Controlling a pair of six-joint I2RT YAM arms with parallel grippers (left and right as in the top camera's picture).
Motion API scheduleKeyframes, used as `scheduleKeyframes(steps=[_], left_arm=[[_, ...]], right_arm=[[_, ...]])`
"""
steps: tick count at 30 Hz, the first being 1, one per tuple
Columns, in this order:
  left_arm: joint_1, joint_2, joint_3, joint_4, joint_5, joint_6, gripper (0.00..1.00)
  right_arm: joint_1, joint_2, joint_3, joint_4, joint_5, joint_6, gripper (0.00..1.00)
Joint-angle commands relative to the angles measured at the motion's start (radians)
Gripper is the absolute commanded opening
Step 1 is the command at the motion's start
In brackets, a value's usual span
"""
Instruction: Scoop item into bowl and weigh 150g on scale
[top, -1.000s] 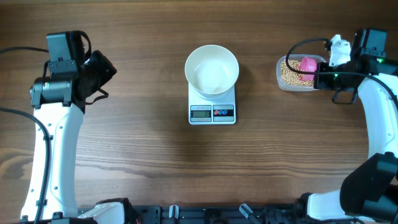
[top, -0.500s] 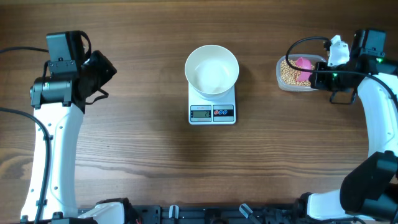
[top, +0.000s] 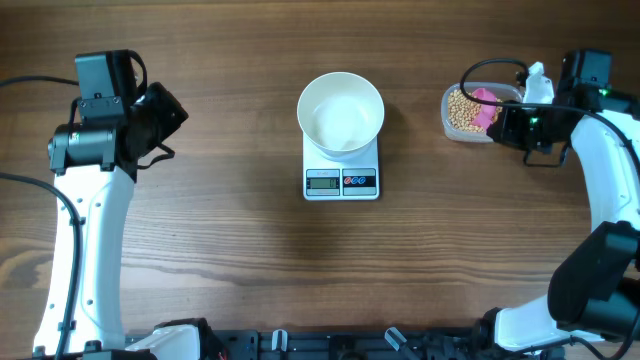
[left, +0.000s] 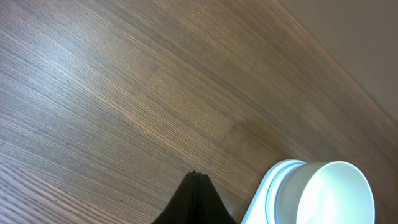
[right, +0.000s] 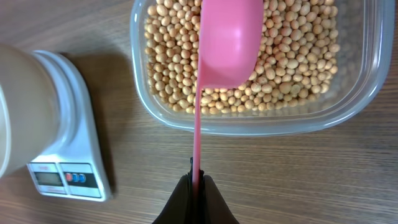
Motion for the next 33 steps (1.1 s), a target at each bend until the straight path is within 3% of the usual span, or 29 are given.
scheduleKeyframes(steps=[1,19,33], left_arm=[[0.004,0.009,0.000,0.000,0.015,0.012,0.04],[0.004,0.009,0.000,0.000,0.015,0.012,0.04],[0.004,0.009,0.000,0.000,0.015,0.012,0.04]], right_arm=[[-0.014,0.022,-0.012,-0.005,-0.121,0.021,0.04],[-0.084,0.023,-0.012,-0.034,-0.153,0.035,0.04],[-0.060,0.023,-0.012,0.016,0.056,-0.100,0.04]])
